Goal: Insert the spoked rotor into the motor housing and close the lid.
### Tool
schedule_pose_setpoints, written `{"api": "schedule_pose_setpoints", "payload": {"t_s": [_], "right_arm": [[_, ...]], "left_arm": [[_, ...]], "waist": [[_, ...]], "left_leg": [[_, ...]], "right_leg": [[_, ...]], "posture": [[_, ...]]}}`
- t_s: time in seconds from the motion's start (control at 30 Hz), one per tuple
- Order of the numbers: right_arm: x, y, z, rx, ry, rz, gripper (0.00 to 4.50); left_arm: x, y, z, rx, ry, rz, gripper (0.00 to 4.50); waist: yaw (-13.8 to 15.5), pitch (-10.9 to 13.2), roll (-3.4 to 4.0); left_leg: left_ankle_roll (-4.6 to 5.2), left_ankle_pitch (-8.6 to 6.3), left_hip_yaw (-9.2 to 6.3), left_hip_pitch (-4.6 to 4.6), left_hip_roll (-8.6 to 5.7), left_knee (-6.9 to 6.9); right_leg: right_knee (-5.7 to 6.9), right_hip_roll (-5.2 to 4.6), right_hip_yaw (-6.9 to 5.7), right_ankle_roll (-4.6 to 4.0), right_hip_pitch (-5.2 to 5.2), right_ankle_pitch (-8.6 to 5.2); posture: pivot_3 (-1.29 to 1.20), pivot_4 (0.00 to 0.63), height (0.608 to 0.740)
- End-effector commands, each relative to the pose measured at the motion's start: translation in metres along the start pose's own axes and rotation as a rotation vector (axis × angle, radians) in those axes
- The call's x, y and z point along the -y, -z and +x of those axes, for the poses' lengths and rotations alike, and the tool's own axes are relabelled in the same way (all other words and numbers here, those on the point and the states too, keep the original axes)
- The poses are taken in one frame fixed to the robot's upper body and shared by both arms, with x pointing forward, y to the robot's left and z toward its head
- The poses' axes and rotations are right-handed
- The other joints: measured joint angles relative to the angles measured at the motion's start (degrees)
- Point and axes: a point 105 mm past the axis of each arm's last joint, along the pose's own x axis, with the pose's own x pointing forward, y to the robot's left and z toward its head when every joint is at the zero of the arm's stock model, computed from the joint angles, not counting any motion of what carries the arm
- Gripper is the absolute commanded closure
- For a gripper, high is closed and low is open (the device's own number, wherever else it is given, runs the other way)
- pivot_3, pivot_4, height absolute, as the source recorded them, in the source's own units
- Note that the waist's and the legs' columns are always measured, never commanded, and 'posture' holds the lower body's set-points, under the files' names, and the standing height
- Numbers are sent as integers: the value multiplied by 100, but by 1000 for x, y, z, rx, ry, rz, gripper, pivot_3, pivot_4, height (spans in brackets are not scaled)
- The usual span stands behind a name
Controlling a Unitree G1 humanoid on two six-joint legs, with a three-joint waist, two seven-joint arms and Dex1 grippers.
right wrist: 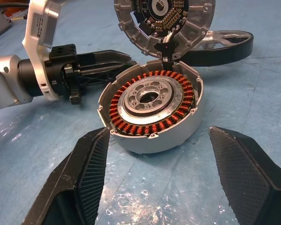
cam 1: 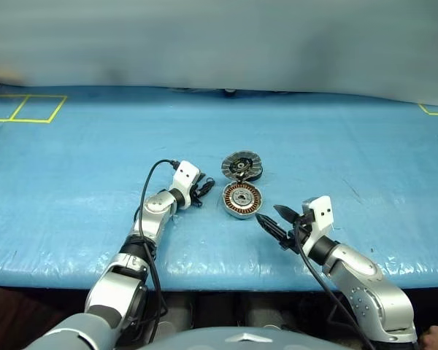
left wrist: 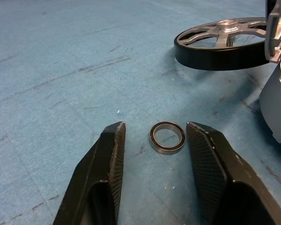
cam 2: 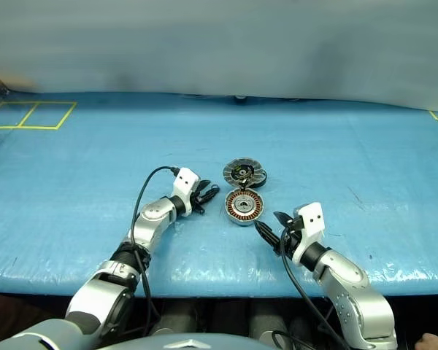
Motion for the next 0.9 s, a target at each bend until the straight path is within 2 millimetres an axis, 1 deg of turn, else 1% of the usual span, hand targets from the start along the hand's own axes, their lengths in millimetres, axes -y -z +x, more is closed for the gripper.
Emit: {"api": "schedule_pose_setpoints", "payload": {"t_s": [0.03, 0.27, 0.37, 0.47, 0.6, 0.67, 0.73, 0.8, 0.87, 0.9], "right_arm": [[-2, -10, 2, 47, -12, -14, 971], [-2, -9, 2, 43, -11, -16, 971], [-2, -8, 3, 39, -14, -16, 971], [-3, -7, 4, 34, -18, -18, 971], [-4, -8, 3, 41, -22, -24, 971], [-3, -7, 1, 34, -26, -63, 971], [-4, -6, -2, 33, -38, -95, 971], [-4, -4, -3, 29, -51, -116, 971], [-5, -1, -5, 16, -67, -133, 971], [-5, 1, -5, 6, -75, -142, 971]], "left_arm": [[-3, 19, -5, -68, -40, -23, 3880], [-8, 21, -10, -60, -71, -29, 3880], [-4, 19, -11, -41, -50, -37, 3880], [-4, 17, -12, -28, -60, -26, 3880], [-4, 2, -18, 60, -54, -13, 3880], [3, -17, -26, 188, 12, -33, 3880], [10, -36, -37, 313, 96, -104, 3880], [14, -44, -44, 354, 160, -116, 3880], [18, -47, -51, 355, 220, -90, 3880], [18, -47, -54, 349, 245, -76, 3880]], "waist": [[-1, 0, 0], [-16, 0, 0], [-30, -1, 1], [-50, -1, 1], [-73, -1, 1], [-77, 0, 2], [-68, 5, -2], [-50, 11, -1], [-25, 12, 1], [-16, 12, 1]], "left_leg": [[0, 0, 0, 0, 0, 0], [0, 0, 0, 2, 1, -1], [0, 0, 1, 2, 1, -2], [0, 0, 1, -3, 1, -7], [0, 0, 1, -19, 1, -9], [0, 0, 1, -22, 1, -11], [0, -1, 1, -30, 1, -11], [0, -1, 1, -37, 1, -9], [0, -1, 0, -38, 1, -6], [0, -1, 0, -36, 1, -5]], "right_leg": [[0, 0, 0, 0, 0, 0], [1, 0, 1, 0, -1, 0], [1, 0, 2, 0, 0, 0], [0, 0, 3, -2, -2, -1], [-1, 0, 5, -4, -15, -1], [-2, 0, 6, -6, -19, -1], [-3, -1, 6, -9, -25, -2], [-4, -3, 4, -13, -31, -3], [-3, -4, 2, -13, -30, -4], [-3, -4, 1, -30, -27, -15]], "posture": [[0, 150, 740], [0, 150, 740], [0, 150, 740], [0, 150, 740], [0, 150, 740], [0, 150, 740], [0, 150, 740], [0, 150, 740], [0, 150, 740], [0, 150, 740]]}}
